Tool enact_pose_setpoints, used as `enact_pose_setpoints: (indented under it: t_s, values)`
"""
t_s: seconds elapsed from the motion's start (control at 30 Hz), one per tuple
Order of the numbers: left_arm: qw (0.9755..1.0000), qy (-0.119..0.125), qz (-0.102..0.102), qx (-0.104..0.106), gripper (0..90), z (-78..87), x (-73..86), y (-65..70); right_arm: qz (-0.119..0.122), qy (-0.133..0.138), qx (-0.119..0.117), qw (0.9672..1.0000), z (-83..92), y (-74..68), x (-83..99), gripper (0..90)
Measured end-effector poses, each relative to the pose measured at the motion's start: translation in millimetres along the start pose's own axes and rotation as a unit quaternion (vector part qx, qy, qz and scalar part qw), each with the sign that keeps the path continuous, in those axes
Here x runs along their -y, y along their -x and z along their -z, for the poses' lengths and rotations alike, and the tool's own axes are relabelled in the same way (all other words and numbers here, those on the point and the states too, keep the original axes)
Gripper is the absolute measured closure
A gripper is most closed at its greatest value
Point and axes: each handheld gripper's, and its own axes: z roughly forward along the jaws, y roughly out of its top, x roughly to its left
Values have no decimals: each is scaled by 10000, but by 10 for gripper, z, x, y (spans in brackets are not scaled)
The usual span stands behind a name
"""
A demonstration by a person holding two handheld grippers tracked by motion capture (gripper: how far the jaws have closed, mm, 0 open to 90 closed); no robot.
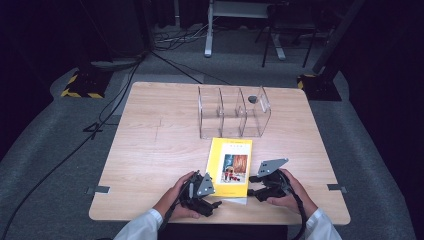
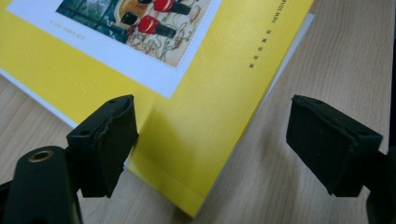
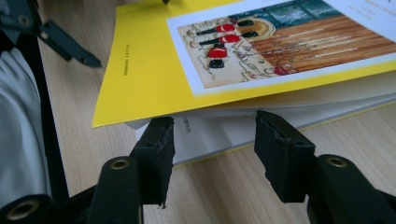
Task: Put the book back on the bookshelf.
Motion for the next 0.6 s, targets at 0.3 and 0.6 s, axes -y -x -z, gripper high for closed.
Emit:
enact_pose_setpoints:
  t_s: [0.3,0.6]
  values:
    - [9997,26,-70,-247,167,-127,-167,117,-40,222,55,9997,20,-15,-38,481]
    - [9980,281,69,-570,265,-183,-267,131,-74,517,163,9985,40,-45,-128,475]
